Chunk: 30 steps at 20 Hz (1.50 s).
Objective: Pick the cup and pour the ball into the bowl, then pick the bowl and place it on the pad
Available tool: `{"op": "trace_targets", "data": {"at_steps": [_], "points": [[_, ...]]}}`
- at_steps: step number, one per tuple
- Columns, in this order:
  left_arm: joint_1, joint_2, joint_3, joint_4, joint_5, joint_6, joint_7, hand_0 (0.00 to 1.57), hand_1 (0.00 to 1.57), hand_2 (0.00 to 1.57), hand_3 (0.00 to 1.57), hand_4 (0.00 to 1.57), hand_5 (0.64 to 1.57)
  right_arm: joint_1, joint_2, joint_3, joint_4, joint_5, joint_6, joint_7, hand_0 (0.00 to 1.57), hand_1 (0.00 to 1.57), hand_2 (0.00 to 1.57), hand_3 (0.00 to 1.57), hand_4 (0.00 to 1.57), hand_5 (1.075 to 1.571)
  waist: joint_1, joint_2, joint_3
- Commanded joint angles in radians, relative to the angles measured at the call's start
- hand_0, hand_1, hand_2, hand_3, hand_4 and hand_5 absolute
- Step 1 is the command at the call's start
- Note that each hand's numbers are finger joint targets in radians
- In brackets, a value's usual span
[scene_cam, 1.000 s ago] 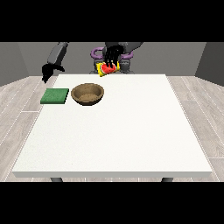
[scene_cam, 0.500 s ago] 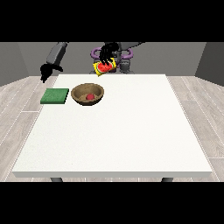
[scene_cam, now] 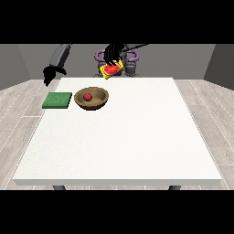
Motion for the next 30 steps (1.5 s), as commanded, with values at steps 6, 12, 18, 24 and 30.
{"op": "trace_targets", "data": {"at_steps": [6, 12, 18, 24, 30], "points": [[0.036, 0.052, 0.227, -0.156, 0.15, 0.097, -0.048, 0.0, 0.0, 1.57, 1.57, 0.88, 1.55, -0.013, -0.027, -0.05, 0.059, -0.06, 0.028, 0.085, 0.0, 0.0, 0.35, 0.28, 0.7, 1.562, 0.148, 0.014, -0.0015], [0.273, 0.077, 0.396, -0.189, 0.454, 0.269, -0.223, 1.55, 1.55, 1.57, 1.4, 1.18, 1.556, -0.034, -0.114, -0.113, 0.032, -0.114, 0.059, 0.063, 0.0, 0.0, 0.36, 0.29, 0.7, 1.566, 0.243, 0.172, -0.006], [0.469, 0.016, 0.483, -0.205, 0.753, 0.424, -0.516, 1.29, 1.29, 1.11, 0.78, 1.43, 1.571, -0.076, -0.164, -0.175, 0.006, -0.17, 0.041, 0.059, 0.0, 0.0, 0.37, 0.19, 0.69, 1.549, 0.355, 0.349, -0.0115], [0.443, 0.035, 0.635, -0.189, 1.114, 0.262, -0.781, 0.97, 0.97, 0.92, 0.57, 1.21, 1.545, -0.085, -0.146, -0.203, 0.0, -0.21, 0.025, 0.076, 0.0, 0.0, 0.41, 0.27, 0.66, 1.552, 0.398, 0.418, -0.0063], [0.414, 0.034, 0.695, -0.032, 1.244, 0.108, -0.854, 0.0, 0.0, 0.0, 0.0, 0.0, 0.642, -0.162, -0.127, -0.182, -0.068, -0.209, 0.015, 0.066, 0.0, 0.0, 0.0, 0.0, 0.0, 1.569, 0.313, 0.518, -0.0023]]}}
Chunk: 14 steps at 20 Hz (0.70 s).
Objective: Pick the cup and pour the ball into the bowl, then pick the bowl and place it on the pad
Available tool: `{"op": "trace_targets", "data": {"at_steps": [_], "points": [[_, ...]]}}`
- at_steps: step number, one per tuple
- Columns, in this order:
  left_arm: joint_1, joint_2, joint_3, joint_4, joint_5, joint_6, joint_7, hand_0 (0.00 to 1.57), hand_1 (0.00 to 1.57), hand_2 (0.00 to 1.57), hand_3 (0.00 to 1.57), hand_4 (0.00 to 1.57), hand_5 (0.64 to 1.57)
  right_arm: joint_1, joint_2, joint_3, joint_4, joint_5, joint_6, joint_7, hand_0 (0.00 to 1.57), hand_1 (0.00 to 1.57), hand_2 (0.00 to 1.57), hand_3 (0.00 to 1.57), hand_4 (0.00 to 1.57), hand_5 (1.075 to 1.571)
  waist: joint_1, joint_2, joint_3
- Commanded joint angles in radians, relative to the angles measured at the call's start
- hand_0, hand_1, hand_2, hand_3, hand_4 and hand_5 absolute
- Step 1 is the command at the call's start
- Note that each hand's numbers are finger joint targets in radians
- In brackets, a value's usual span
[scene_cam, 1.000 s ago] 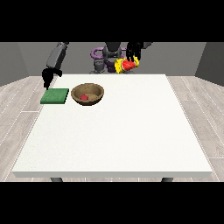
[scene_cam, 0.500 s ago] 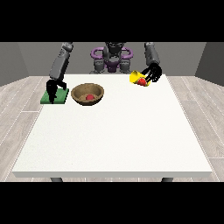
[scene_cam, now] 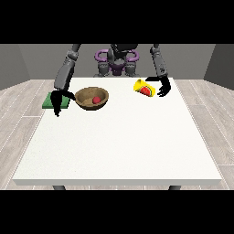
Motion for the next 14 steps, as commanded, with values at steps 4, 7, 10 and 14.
{"op": "trace_targets", "data": {"at_steps": [4, 7, 10, 14], "points": [[-0.046, 0.054, 0.084, 0.057, 0.122, -0.113, -0.033, 0.0, 0.0, 0.0, 0.0, 0.0, 0.654, -0.094, 0.108, 0.053, 0.008, 0.033, -0.099, 0.009, 0.0, 0.0, 0.0, 0.0, 0.0, 1.571, -0.042, 0.007, 0.0149], [-0.054, 0.025, 0.083, 0.065, 0.126, -0.098, 0.012, 0.0, 0.0, 0.0, 0.0, 0.0, 0.664, -0.118, 0.127, 0.073, 0.034, 0.038, -0.112, 0.088, 0.0, 0.0, 0.0, 0.0, 0.0, 1.569, -0.074, -0.047, 0.0147], [0.027, 0.059, 0.102, 0.041, 0.148, -0.124, -0.03, 0.0, 0.0, 0.0, 0.0, 0.0, 0.69, -0.071, 0.12, 0.049, 0.067, 0.008, -0.018, 0.064, 0.0, 0.0, 0.0, 0.0, 0.0, 1.569, -0.104, -0.06, 0.0153], [0.144, 0.023, 0.11, 0.18, 0.147, -0.108, -0.023, 0.0, 0.0, 0.0, 0.0, 0.0, 0.667, -0.078, 0.154, 0.083, 0.018, 0.004, -0.078, 0.219, 0.0, 0.0, 0.0, 0.0, 0.0, 1.567, -0.167, -0.303, 0.0126]]}}
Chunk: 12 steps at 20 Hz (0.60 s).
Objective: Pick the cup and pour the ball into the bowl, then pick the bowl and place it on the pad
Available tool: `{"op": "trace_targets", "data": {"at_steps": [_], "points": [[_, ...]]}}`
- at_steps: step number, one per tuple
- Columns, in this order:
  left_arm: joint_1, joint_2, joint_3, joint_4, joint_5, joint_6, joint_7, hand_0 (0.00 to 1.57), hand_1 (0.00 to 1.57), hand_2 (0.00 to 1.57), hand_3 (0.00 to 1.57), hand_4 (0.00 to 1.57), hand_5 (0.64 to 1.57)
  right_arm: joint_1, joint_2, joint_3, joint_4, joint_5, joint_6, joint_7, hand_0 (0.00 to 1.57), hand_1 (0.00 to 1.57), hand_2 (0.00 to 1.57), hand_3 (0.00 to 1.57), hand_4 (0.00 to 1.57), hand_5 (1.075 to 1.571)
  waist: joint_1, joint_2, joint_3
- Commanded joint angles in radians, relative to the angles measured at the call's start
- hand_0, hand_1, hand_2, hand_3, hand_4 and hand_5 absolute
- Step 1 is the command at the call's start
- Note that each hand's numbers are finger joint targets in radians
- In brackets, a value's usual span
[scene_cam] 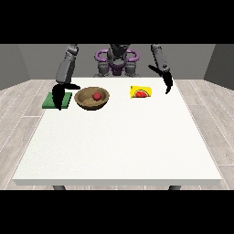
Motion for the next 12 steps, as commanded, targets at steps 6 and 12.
{"op": "trace_targets", "data": {"at_steps": [6, 12], "points": [[0.036, 0.049, 0.049, 0.081, 0.045, -0.031, -0.011, 0.0, 0.0, 0.0, 0.0, 0.0, 0.702, -0.015, 0.163, 0.079, -0.011, 0.02, -0.108, 0.082, 0.0, 0.0, 0.0, 0.0, 0.0, 1.57, -0.087, -0.125, 0.0082], [0.013, 0.029, 0.013, -0.033, 0.043, -0.025, 0.038, 0.0, 0.0, 0.0, 0.0, 0.0, 0.694, -0.021, 0.181, 0.063, 0.074, 0.02, -0.091, -0.03, 0.0, 0.0, 0.0, 0.0, 0.0, 1.571, -0.04, -0.025, 0.0091]]}}
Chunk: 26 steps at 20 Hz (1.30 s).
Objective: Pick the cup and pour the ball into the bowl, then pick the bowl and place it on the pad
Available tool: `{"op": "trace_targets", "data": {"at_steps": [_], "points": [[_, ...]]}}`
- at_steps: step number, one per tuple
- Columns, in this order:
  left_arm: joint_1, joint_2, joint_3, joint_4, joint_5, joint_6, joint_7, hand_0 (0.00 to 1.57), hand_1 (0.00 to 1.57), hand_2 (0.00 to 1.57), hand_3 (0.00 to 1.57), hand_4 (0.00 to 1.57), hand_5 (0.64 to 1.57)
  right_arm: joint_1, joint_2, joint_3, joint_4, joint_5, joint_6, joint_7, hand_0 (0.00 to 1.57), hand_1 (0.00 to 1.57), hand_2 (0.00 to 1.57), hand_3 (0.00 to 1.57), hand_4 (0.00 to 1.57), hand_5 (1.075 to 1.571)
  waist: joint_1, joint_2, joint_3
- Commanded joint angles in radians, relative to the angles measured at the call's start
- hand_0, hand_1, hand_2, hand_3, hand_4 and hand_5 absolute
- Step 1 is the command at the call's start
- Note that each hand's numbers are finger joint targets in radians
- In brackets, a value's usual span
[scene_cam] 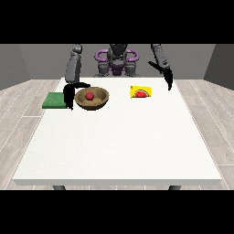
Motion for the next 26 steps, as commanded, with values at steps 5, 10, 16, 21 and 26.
{"op": "trace_targets", "data": {"at_steps": [5, 10, 16, 21, 26], "points": [[0.044, -0.005, -0.045, -0.136, -0.001, -0.016, 0.005, 0.0, 0.0, 0.0, 0.0, 0.0, 0.697, -0.061, 0.004, -0.031, 0.084, -0.022, -0.03, -0.062, 0.0, 0.0, 0.0, 0.0, 0.0, 1.569, 0.059, 0.084, 0.0008], [-0.009, 0.025, -0.029, -0.147, 0.006, -0.027, 0.035, 0.0, 0.0, 0.0, 0.0, 0.0, 0.683, -0.082, 0.004, -0.044, 0.139, -0.036, -0.14, 0.083, 0.0, 0.0, 0.0, 0.0, 0.47, 1.551, 0.07, 0.088, 0.0003], [-0.064, -0.002, -0.104, -0.202, -0.014, -0.066, 0.024, 0.0, 0.0, 0.0, 0.0, 0.0, 0.714, 0.076, -0.127, 0.191, 0.141, 0.298, -0.399, -0.005, 1.57, 1.57, 1.57, 1.57, 1.2, 1.559, 0.212, 0.194, -0.0065], [-0.12, 0.01, -0.116, -0.214, -0.023, -0.08, 0.031, 0.0, 0.0, 0.0, 0.0, 0.0, 0.716, 0.121, -0.225, 0.213, 0.104, 0.371, -0.566, 0.009, 1.57, 1.57, 1.57, 1.57, 1.3, 1.568, 0.278, 0.242, -0.0086], [-0.112, -0.022, -0.13, -0.159, -0.022, -0.085, 0.068, 0.0, 0.0, 0.0, 0.0, 0.0, 0.713, 0.1, -0.286, 0.216, 0.072, 0.364, -0.555, 0.196, 1.57, 1.57, 1.57, 1.57, 1.2, 1.571, 0.295, 0.123, -0.0081]]}}
